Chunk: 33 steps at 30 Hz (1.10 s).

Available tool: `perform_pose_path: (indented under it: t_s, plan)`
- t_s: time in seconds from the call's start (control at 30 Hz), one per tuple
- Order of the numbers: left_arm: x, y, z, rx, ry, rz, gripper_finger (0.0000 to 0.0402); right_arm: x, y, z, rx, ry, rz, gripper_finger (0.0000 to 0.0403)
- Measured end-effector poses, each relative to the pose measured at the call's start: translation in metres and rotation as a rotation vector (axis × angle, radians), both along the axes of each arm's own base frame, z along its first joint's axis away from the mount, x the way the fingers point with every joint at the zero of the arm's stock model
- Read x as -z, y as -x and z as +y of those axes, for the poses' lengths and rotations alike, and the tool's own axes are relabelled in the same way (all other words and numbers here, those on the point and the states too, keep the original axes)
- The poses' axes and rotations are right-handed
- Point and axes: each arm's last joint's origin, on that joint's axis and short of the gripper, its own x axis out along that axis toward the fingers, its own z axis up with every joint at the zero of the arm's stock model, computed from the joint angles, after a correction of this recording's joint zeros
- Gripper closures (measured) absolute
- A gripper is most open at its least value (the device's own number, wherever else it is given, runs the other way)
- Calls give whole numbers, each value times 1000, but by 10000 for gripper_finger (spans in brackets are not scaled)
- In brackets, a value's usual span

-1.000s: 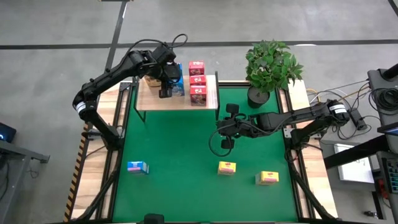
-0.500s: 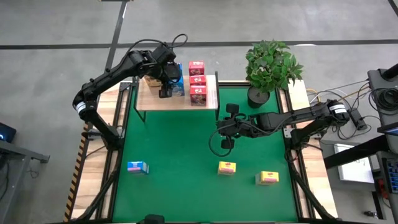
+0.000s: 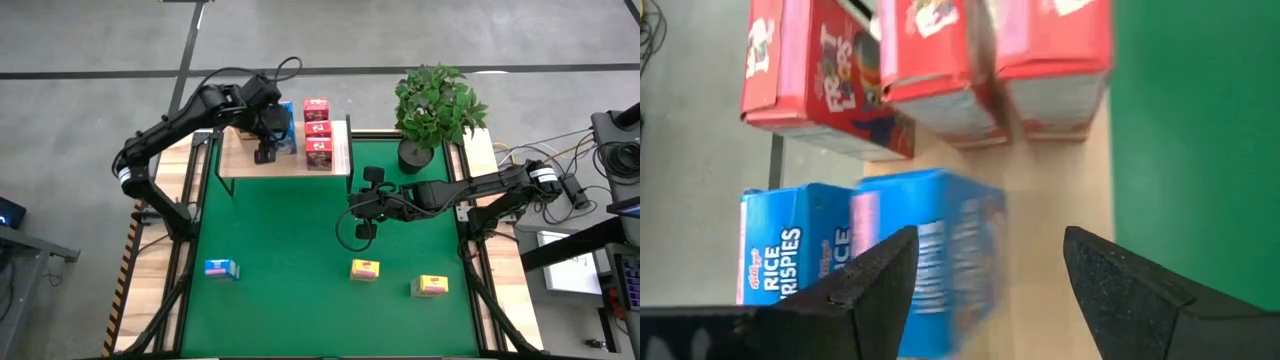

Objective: Stack cereal on shelf
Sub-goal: Put the center yellow cereal on the shelf

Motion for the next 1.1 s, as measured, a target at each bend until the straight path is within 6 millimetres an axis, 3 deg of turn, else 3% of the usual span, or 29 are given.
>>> perform_pose_path:
  t_s: [0.33,0.83,1.1]
  plan:
    - [-9,-10,-38,35,61,-16,168,0,0,0,16,-18,-11,390]
    - [-7,-28,-127,196,158,-13,168,0,1,8,12,-42,-23,390]
    - [10,-32,-164,195,85,17,168,-8,1,24,-43,-47,-47,390]
